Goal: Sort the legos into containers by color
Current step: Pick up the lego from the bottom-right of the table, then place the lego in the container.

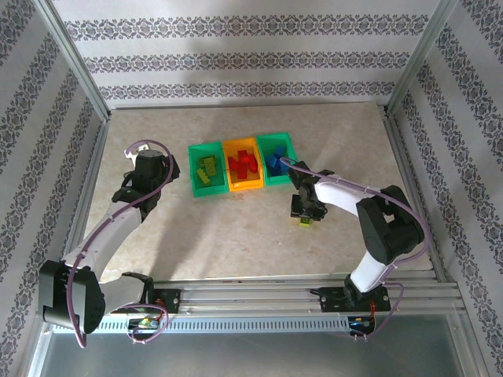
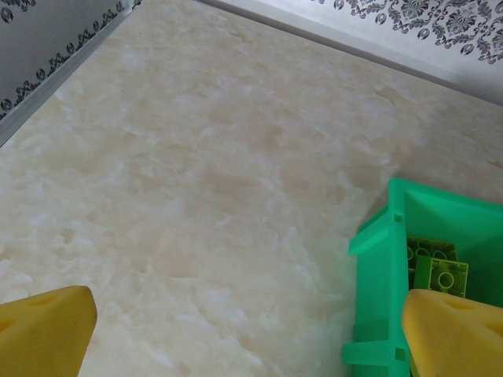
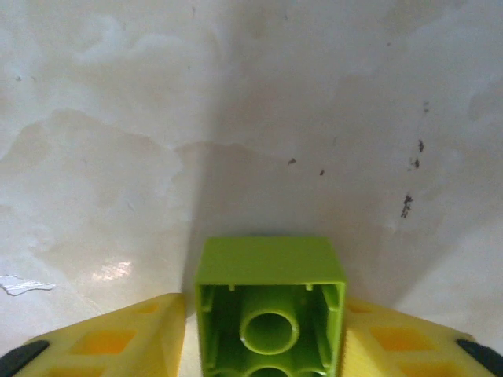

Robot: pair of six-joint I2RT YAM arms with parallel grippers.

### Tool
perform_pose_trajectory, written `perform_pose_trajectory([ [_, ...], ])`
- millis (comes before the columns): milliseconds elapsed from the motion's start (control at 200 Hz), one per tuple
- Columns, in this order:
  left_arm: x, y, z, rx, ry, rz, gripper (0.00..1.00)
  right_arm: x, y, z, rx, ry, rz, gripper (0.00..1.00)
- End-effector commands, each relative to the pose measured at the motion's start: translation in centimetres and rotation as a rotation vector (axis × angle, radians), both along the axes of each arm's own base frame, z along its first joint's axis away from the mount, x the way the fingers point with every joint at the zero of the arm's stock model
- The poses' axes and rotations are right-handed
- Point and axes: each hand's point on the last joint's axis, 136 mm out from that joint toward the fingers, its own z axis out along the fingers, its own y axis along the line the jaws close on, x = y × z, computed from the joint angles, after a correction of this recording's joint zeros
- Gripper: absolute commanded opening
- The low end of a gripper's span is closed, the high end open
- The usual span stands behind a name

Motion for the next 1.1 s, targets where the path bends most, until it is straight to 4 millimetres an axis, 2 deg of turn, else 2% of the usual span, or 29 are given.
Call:
perform_pose_trajectory([
  [0, 0.2, 0.6, 0.3, -0.015, -0.029, 0.023, 1.0, -0.2, -0.1, -0.1, -0.036, 0.013, 0.006, 0.42],
  [105, 0.2, 0.6, 0.4, -0.016, -0.029, 0.022, 1.0, -0.2, 0.2, 0.1, -0.037, 0.007, 0.013, 0.33],
  [295, 0.1, 0.7, 0.4, -0.016, -0.03, 0.024, 1.0, 0.5, 1.2, 1.6, -0.042, -0.041, 0.038, 0.27],
  [560, -0.2, 0.8, 0.4, -0.014, -0.032, 0.029, 1.0, 2.5, 4.9, 5.1, 0.005, -0.164, 0.095, 0.24],
  [809, 0.1, 0.7, 0.3, -0.026, -0.04, 0.028, 1.0, 4.9, 11.8, 9.6, 0.104, -0.311, 0.195, 0.24],
  [1094, 0.1, 0.8, 0.4, -0.022, -0.042, 0.031, 1.0, 7.1, 21.3, 12.5, 0.2, -0.395, 0.354, 0.23],
])
